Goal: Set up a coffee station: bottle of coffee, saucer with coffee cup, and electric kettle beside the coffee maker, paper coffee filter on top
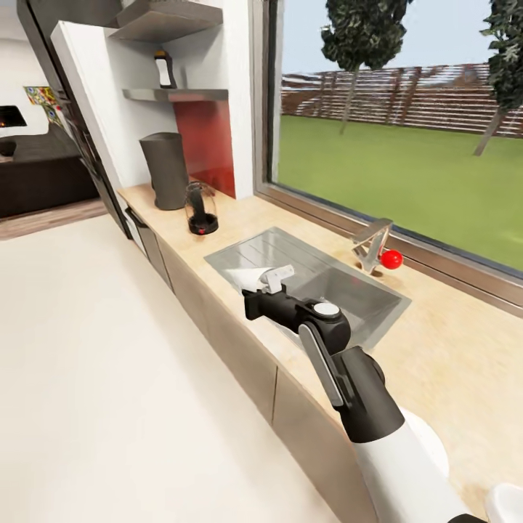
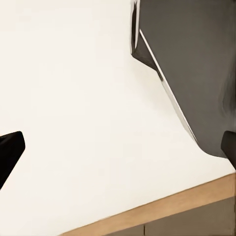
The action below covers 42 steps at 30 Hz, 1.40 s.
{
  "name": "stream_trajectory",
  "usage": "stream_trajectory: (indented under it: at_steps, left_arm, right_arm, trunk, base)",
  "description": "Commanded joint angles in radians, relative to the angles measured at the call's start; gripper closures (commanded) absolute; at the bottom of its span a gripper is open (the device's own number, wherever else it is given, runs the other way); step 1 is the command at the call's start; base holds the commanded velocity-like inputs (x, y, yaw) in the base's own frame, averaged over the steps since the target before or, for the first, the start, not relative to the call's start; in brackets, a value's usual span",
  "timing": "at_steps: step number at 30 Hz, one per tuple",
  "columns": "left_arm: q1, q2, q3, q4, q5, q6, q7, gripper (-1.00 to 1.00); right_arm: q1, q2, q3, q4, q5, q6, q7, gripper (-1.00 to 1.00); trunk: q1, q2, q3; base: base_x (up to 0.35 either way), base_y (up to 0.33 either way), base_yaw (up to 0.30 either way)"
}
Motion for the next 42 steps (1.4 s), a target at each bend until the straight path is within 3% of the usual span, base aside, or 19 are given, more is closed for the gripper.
stream_trajectory:
  at_steps: [1,13,17,21,42]
  left_arm:
    - [0.000,0.001,0.000,-0.002,0.003,-0.001,0.002,-1.00]
    - [-0.001,-0.018,0.009,0.000,0.015,-0.002,-0.001,-1.00]
    - [-0.001,-0.018,0.010,0.000,0.059,-0.002,-0.001,-1.00]
    - [-0.001,-0.017,0.010,0.000,0.079,-0.002,-0.001,-1.00]
    - [-0.001,-0.017,0.007,0.000,0.081,-0.001,-0.001,-1.00]
  right_arm:
    - [-0.001,0.000,-0.001,0.000,-0.011,0.006,-0.002,1.00]
    - [-0.001,0.000,-0.001,0.002,-0.011,0.002,0.000,1.00]
    - [-0.001,0.000,-0.001,0.002,-0.010,0.002,0.000,1.00]
    - [-0.001,0.000,-0.001,0.001,-0.009,0.003,0.000,1.00]
    - [-0.001,0.000,-0.001,0.002,-0.010,0.002,0.000,1.00]
  trunk:
    - [0.001,-0.002,-0.001]
    - [0.001,-0.002,0.011]
    - [0.001,-0.002,0.014]
    - [0.001,-0.002,0.015]
    - [0.001,-0.002,0.015]
  base:
    - [0.000,0.000,0.230]
    - [0.000,0.042,0.224]
    - [0.000,0.271,0.190]
    - [0.000,0.301,0.036]
    - [0.107,0.292,0.014]
